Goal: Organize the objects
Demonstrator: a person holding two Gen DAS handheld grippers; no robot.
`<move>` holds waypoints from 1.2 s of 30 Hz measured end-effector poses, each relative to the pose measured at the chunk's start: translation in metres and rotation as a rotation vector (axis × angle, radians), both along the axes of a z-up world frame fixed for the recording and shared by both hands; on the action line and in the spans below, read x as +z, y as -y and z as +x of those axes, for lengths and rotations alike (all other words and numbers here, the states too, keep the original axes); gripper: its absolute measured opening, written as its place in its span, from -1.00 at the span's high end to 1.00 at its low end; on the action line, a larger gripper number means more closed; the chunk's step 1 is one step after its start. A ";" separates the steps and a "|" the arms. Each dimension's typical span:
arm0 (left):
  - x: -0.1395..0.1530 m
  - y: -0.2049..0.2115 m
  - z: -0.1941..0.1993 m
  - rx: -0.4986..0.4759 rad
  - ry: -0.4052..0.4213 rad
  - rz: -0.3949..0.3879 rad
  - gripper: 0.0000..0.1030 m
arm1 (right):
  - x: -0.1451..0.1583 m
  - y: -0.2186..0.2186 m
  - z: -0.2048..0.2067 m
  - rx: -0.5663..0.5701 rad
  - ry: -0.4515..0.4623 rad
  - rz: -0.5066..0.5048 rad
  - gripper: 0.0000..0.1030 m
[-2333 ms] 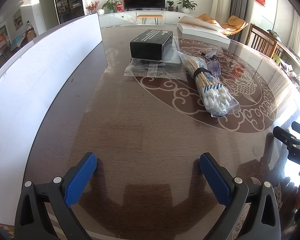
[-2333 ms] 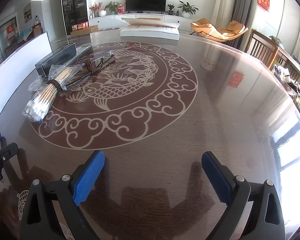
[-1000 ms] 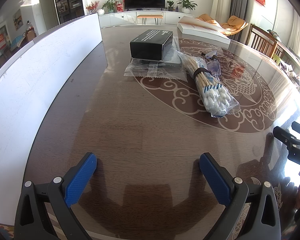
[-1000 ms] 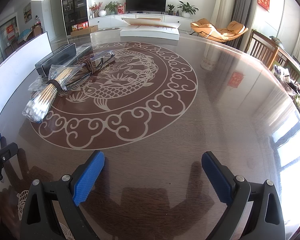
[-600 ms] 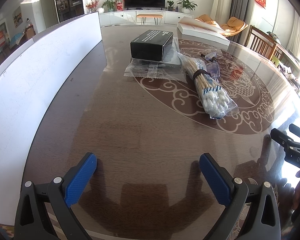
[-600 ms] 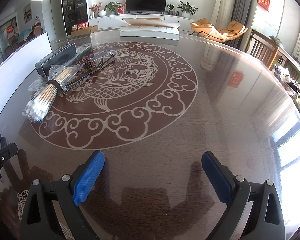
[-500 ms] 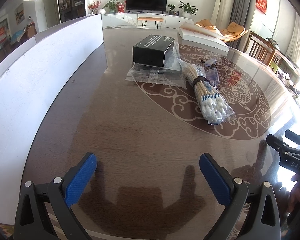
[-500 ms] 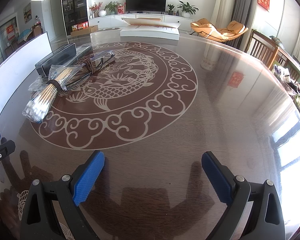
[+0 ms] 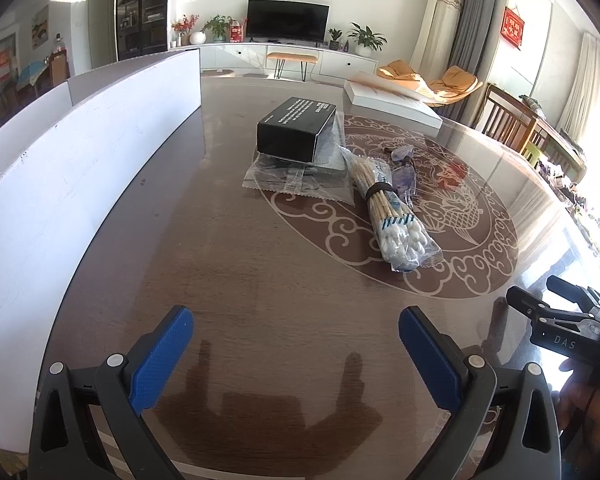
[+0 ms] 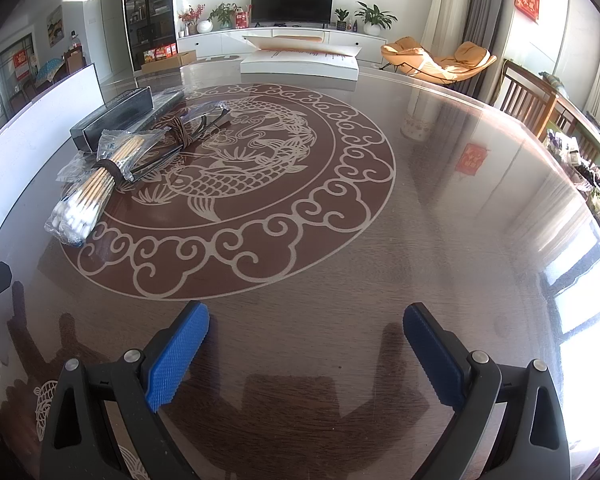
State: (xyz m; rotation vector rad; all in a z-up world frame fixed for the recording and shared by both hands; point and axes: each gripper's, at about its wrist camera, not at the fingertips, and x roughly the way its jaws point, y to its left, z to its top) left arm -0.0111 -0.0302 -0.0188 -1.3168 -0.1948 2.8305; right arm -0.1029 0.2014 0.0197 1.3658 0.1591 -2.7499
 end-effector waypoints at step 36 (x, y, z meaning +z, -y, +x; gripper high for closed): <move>-0.013 -0.068 -0.112 -0.105 0.144 -0.045 -0.56 | 0.000 0.003 0.000 0.022 0.000 -0.001 -0.91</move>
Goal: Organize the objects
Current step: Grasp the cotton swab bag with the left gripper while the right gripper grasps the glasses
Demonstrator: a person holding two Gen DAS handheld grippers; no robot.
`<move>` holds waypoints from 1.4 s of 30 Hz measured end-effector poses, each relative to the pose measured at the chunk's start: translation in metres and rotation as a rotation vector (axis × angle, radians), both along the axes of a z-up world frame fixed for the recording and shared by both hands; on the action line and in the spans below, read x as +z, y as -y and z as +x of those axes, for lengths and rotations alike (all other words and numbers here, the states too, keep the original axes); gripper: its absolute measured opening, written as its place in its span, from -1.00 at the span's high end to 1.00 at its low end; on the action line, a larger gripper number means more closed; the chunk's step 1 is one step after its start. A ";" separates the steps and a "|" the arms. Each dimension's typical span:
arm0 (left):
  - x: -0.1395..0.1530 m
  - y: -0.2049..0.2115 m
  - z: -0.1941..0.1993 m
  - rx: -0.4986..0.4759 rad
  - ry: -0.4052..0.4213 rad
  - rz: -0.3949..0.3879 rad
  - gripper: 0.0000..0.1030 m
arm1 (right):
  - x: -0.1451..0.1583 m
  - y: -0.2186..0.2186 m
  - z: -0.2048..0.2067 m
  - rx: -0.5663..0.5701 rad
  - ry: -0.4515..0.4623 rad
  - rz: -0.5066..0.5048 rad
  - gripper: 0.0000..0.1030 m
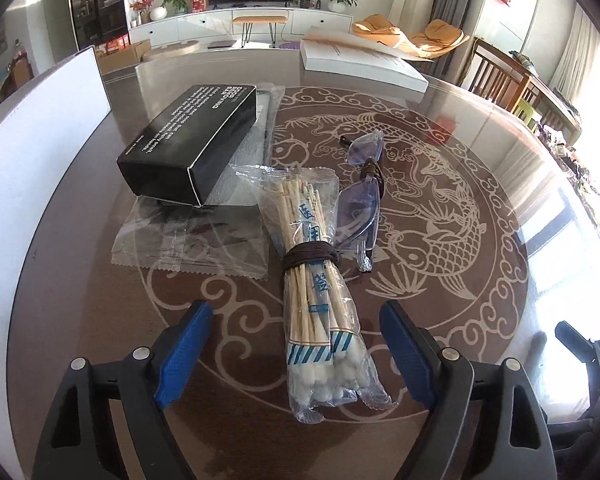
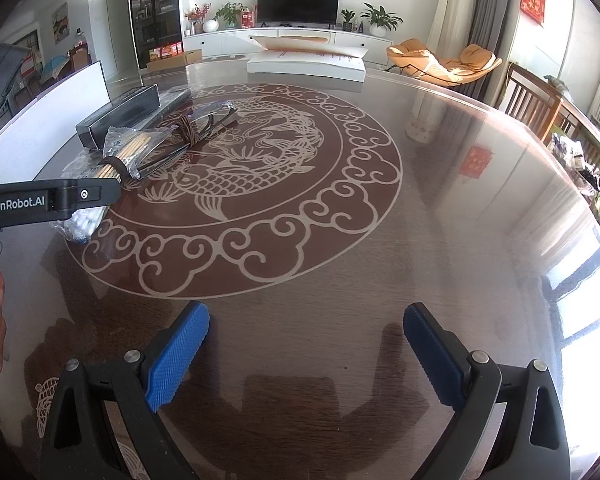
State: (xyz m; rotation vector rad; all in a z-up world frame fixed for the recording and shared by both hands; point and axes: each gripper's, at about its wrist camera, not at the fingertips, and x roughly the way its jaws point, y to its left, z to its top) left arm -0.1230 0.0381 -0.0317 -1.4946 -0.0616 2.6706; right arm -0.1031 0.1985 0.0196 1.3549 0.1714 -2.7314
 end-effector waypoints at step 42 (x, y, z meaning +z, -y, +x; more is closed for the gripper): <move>-0.002 0.086 0.102 0.206 -0.066 -0.019 -0.46 | 0.032 0.073 -0.130 0.087 0.136 -0.271 -0.73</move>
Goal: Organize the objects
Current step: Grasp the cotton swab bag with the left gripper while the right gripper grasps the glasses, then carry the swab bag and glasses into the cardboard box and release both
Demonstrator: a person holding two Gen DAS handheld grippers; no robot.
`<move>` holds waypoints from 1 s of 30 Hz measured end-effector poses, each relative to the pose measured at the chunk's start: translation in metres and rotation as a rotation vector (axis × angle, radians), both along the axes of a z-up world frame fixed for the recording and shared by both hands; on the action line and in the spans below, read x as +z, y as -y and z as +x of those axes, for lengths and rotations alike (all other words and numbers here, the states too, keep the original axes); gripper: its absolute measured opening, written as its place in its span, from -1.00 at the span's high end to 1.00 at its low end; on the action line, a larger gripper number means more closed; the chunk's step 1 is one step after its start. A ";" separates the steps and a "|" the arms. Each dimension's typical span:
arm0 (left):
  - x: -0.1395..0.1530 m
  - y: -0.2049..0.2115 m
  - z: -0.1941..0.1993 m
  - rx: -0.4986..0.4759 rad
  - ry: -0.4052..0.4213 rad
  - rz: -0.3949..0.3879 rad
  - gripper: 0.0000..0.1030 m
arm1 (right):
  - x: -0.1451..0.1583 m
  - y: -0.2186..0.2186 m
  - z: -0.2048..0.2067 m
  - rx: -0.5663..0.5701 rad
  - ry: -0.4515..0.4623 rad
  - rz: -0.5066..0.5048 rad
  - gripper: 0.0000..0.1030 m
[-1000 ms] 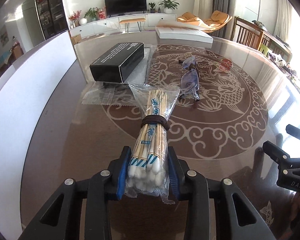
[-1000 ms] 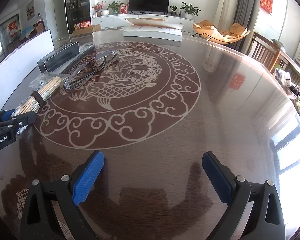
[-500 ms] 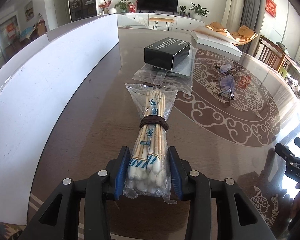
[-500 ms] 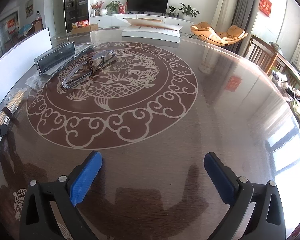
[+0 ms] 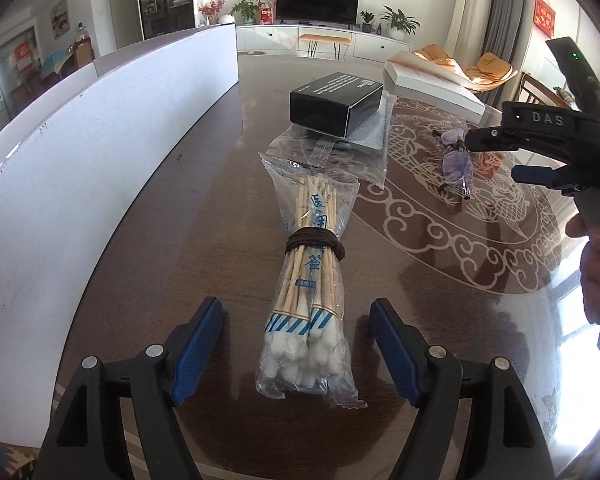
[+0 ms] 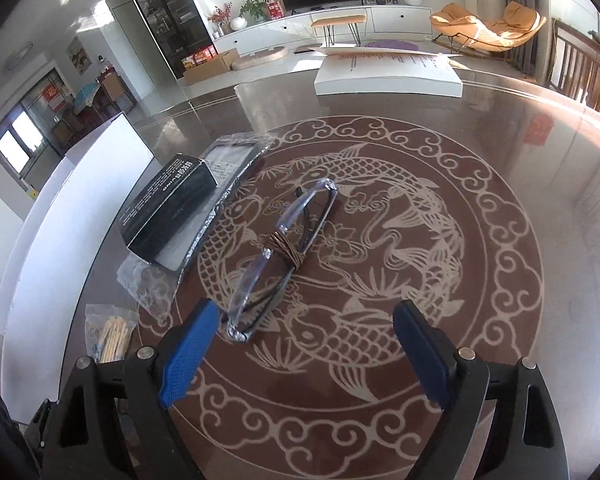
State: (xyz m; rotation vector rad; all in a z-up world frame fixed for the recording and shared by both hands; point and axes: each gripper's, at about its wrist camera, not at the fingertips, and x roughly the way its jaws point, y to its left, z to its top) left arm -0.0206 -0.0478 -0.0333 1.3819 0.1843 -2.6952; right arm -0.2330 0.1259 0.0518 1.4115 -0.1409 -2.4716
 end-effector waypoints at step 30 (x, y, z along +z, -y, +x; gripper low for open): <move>0.075 0.043 0.041 -0.023 -0.254 0.175 0.46 | 0.042 -0.021 0.086 0.135 0.014 -0.073 0.56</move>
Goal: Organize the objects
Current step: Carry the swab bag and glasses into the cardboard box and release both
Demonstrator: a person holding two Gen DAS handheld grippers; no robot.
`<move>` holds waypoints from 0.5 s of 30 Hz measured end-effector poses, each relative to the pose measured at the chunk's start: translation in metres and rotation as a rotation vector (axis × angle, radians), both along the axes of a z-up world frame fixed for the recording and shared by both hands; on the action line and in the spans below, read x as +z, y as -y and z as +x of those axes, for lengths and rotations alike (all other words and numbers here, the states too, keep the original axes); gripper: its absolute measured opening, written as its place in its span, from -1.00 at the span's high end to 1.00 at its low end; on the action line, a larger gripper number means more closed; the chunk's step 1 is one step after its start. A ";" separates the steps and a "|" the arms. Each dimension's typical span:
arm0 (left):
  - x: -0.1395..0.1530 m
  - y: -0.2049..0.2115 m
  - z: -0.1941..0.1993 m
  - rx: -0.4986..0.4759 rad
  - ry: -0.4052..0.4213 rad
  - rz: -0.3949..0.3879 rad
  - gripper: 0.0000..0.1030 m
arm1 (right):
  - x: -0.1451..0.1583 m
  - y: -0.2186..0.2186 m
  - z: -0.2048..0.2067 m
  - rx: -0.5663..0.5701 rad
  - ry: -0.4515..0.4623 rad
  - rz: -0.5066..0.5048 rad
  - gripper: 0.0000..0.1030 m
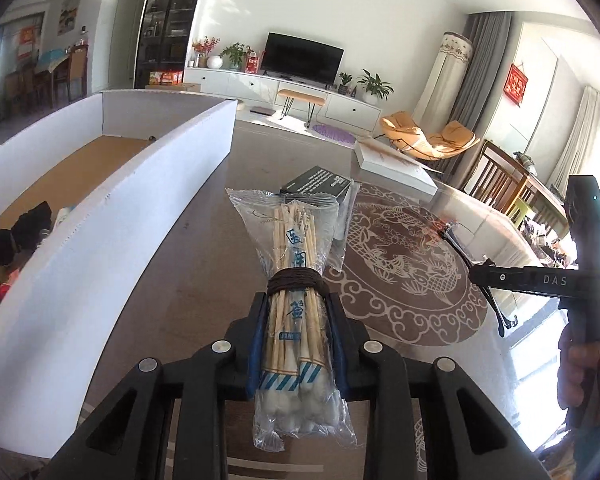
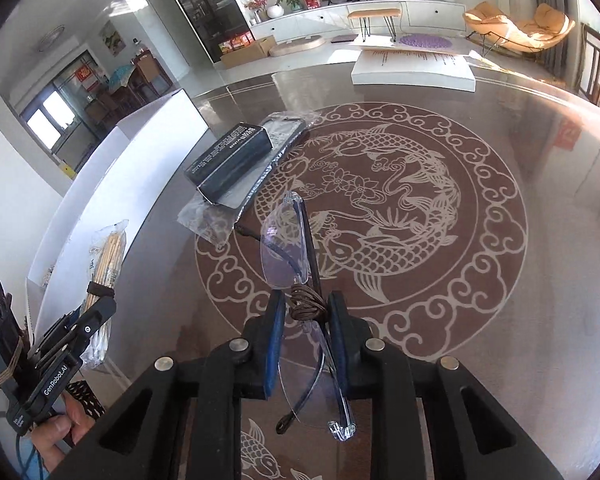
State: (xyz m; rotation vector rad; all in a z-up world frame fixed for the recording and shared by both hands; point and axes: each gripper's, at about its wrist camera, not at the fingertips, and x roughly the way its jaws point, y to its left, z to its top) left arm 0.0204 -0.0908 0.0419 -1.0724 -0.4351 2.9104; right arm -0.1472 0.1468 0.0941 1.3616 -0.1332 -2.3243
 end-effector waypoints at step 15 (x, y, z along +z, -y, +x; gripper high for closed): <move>0.017 0.241 0.007 0.375 0.231 -0.140 0.43 | 0.077 0.329 0.030 0.434 -0.054 -0.286 0.55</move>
